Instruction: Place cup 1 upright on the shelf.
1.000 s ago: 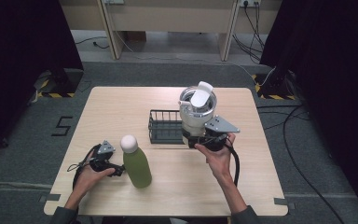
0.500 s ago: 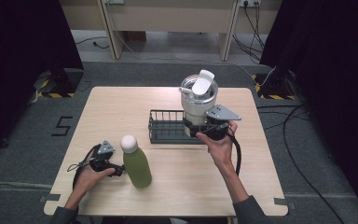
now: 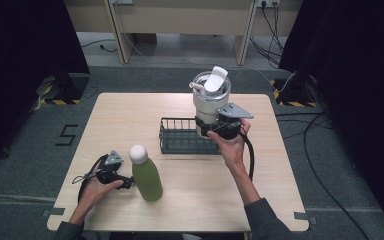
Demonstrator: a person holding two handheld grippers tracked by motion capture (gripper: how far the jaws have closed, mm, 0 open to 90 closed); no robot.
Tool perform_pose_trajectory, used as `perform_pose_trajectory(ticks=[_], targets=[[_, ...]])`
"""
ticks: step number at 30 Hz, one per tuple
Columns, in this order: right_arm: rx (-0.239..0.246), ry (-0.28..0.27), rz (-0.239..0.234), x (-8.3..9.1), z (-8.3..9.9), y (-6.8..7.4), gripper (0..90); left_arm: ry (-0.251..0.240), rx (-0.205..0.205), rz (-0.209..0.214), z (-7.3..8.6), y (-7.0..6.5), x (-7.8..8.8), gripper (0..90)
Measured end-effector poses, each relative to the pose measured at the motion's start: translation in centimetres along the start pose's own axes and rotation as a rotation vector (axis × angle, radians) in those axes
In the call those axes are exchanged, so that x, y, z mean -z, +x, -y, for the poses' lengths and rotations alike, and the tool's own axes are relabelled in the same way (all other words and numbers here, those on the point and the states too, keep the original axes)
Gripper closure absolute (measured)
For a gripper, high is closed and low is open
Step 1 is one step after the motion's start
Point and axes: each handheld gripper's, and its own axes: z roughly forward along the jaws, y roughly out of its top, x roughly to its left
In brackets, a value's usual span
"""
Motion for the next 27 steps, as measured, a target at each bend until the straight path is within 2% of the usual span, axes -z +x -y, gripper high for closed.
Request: perform_pose_trajectory(ticks=[10, 15, 19, 27], targets=[[-0.016, 0.000, 0.024, -1.5, 0.8, -0.9, 11.6, 0.000, 0.000, 0.000, 0.0, 0.0, 0.0, 0.0], [-0.004, 0.005, 0.035, -1.9, 1.2, -1.1, 11.6, 0.000, 0.000, 0.000, 0.0, 0.0, 0.0, 0.0], [-0.025, 0.008, 0.035, -2.3, 1.8, -1.3, 11.6, 0.001, 0.000, -0.001, 0.0, 0.0, 0.0, 0.0], [-0.033, 0.017, 0.039, -2.7, 2.8, -1.5, 11.6, 0.000, 0.000, 0.000, 0.0, 0.0, 0.0, 0.0]])
